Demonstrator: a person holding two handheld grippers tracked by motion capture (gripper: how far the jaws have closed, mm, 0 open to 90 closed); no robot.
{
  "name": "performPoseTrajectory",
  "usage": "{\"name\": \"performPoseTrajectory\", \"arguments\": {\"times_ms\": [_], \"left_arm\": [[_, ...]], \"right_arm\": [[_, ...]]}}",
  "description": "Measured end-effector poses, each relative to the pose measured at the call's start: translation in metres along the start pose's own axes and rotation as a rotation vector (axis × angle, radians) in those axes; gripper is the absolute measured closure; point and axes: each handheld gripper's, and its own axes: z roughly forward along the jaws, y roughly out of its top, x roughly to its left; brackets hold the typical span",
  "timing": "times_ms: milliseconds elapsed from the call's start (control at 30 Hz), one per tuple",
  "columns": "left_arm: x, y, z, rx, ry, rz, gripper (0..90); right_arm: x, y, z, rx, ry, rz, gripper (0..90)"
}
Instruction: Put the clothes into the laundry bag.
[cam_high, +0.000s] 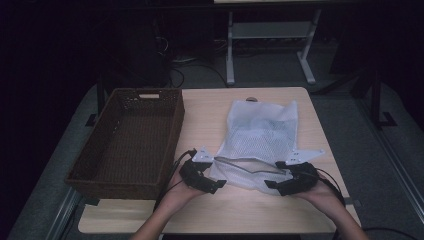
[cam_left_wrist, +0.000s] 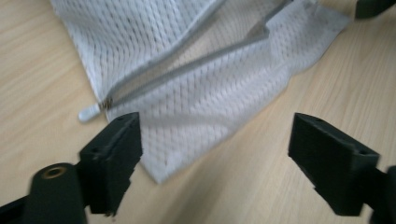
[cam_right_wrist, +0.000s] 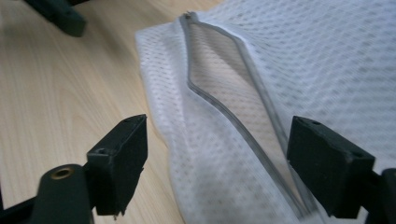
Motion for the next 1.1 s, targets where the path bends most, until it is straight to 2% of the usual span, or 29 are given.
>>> {"name": "performPoseTrajectory", "arguments": {"times_ms": [233, 467, 567, 633, 700, 933, 1100], "left_arm": [[-0.006, -0.021, -0.008, -0.008, 0.019, -0.02, 12.9], [-0.013, -0.038, -0.013, -0.004, 0.017, -0.025, 13.0], [-0.015, -0.041, -0.013, 0.002, 0.015, -0.01, 13.1], [-0.016, -0.04, -0.011, 0.012, 0.017, 0.023, 13.2], [-0.016, -0.04, -0.008, 0.014, 0.007, 0.036, 13.2], [-0.017, -0.043, 0.001, 0.035, -0.007, 0.046, 13.4], [-0.012, -0.044, 0.001, 0.025, -0.009, 0.032, 13.4]], "right_arm": [[-0.003, -0.02, -0.017, -0.024, -0.049, 0.039, 16.3], [-0.001, -0.041, -0.032, -0.046, -0.105, 0.087, 13.7], [-0.002, -0.051, -0.035, -0.049, -0.122, 0.104, 13.7], [-0.004, -0.057, -0.034, -0.037, -0.131, 0.098, 13.6], [-0.005, -0.059, -0.034, -0.007, -0.128, 0.068, 13.5], [-0.011, -0.066, -0.032, -0.008, -0.124, 0.082, 13.6], [-0.011, -0.066, -0.031, -0.01, -0.119, 0.08, 13.6]]}}
